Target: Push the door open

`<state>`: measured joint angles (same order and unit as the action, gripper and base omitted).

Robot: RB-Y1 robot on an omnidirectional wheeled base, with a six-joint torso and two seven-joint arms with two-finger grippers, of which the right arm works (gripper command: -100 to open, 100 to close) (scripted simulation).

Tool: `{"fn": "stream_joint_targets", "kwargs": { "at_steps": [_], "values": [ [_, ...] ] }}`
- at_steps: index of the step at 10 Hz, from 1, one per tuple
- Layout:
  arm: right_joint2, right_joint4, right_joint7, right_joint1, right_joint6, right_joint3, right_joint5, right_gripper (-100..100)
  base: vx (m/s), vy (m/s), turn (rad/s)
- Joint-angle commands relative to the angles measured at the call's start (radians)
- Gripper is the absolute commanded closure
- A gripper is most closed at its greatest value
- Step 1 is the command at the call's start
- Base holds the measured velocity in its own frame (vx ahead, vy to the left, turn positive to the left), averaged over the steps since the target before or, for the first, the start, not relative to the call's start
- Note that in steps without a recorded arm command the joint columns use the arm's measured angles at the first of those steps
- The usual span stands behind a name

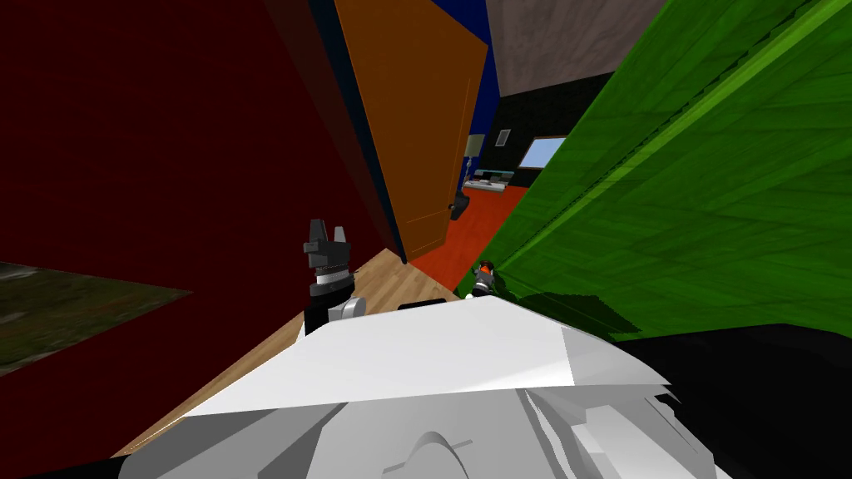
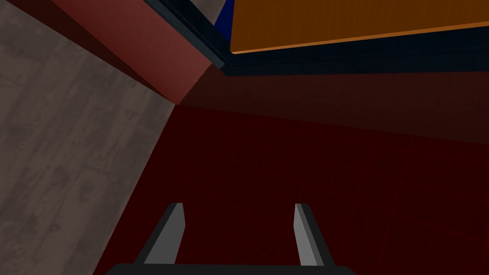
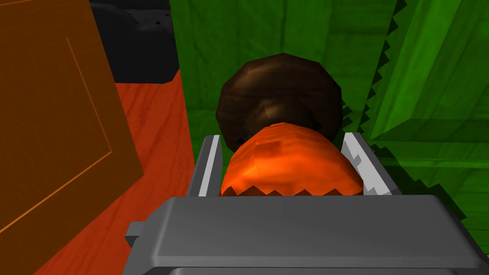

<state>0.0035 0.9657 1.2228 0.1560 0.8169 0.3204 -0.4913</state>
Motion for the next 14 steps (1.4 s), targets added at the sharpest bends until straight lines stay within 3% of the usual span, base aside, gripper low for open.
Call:
{"fn": "stream_joint_targets", "kwargs": {
  "at_steps": [1, 2, 8, 14],
  "values": [
    [0.004, -0.001, 0.0, 0.004, 0.002, -0.001, 0.0, 100, 0.0, 0.0, 0.0],
    [-0.007, -0.001, -0.002, 0.0, 0.0, 0.011, -0.007, 100, 0.132, -0.047, -0.031],
    [-0.03, -0.003, -0.009, 0.002, 0.0, 0.064, -0.042, 100, 0.198, -0.057, -0.052],
    [-0.041, -0.007, -0.02, 0.005, -0.001, 0.14, -0.091, 100, 0.188, -0.094, -0.059]
  ]
}}
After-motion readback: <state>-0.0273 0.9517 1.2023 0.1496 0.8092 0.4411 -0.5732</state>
